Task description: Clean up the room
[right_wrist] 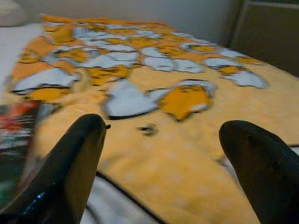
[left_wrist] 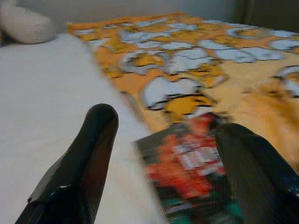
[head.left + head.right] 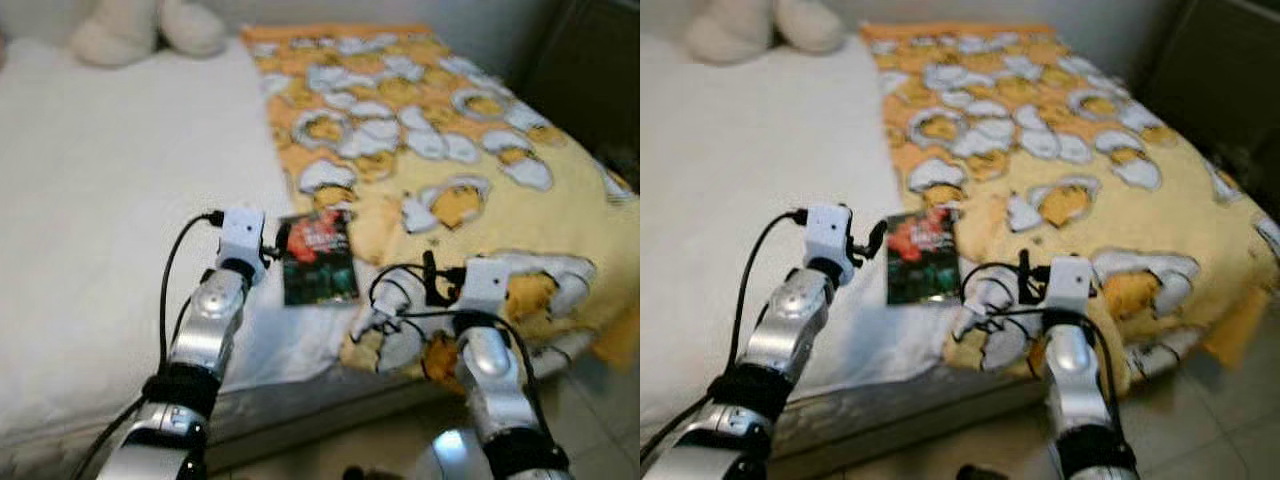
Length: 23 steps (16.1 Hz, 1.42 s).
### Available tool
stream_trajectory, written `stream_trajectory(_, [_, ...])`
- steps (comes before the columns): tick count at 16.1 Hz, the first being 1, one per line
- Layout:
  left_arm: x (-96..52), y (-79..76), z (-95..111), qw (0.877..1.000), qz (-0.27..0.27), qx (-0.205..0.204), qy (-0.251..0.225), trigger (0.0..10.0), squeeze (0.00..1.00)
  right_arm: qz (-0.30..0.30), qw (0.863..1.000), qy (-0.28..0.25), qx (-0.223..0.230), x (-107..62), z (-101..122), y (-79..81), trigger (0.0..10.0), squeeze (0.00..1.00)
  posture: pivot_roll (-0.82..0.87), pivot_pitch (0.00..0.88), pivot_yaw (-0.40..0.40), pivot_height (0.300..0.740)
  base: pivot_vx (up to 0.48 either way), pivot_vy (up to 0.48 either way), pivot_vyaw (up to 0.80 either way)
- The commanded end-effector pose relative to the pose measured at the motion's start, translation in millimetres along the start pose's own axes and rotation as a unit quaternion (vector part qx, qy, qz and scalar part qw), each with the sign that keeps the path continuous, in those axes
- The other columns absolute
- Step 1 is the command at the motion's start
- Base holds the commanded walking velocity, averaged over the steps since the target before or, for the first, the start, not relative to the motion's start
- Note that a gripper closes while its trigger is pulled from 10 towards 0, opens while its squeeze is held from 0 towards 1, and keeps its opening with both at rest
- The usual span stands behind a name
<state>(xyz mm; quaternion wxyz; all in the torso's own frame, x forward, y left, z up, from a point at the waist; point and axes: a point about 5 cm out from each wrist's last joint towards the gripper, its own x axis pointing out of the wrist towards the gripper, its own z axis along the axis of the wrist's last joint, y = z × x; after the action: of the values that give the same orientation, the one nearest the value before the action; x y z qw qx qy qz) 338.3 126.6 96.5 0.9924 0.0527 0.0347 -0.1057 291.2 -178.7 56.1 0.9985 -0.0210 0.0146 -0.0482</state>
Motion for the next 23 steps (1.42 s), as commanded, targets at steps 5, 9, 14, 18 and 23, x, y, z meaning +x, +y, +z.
stream_trajectory(5, [6.0,-13.3,1.8,1.000,-0.023,-0.021,0.002,10.0,0.00,-0.001,1.000,-0.011,-0.001,1.2,5.4,-0.7,10.0,0.00,0.06,0.000,-0.038,0.740,0.096,0.000,-0.16])
stream_trajectory(9, [11.6,-18.1,3.9,0.999,-0.032,-0.029,0.004,10.0,0.00,0.001,1.000,-0.010,-0.003,0.1,4.6,-0.7,10.0,0.00,0.04,0.000,-0.031,0.740,0.480,0.000,0.00])
stream_trajectory(14, [22.3,-12.8,9.3,0.998,-0.013,-0.063,0.006,10.0,0.00,-0.002,1.000,-0.009,-0.004,-1.9,3.5,-2.6,10.0,0.00,0.04,0.000,-0.032,0.740,0.096,0.000,0.00])
stream_trajectory(18, [32.5,-9.6,3.0,0.994,-0.010,-0.089,0.067,10.0,0.00,0.006,1.000,-0.003,-0.007,-13.6,0.3,-3.3,10.0,0.00,0.00,0.017,-0.050,0.740,0.000,0.000,0.00])
stream_trajectory(23, [26.9,-19.7,-20.8,0.983,-0.014,-0.136,0.126,10.0,0.00,-0.006,1.000,0.013,-0.018,-44.6,-2.8,-20.2,10.0,0.00,-0.09,0.115,-0.053,0.740,0.000,0.000,0.00])
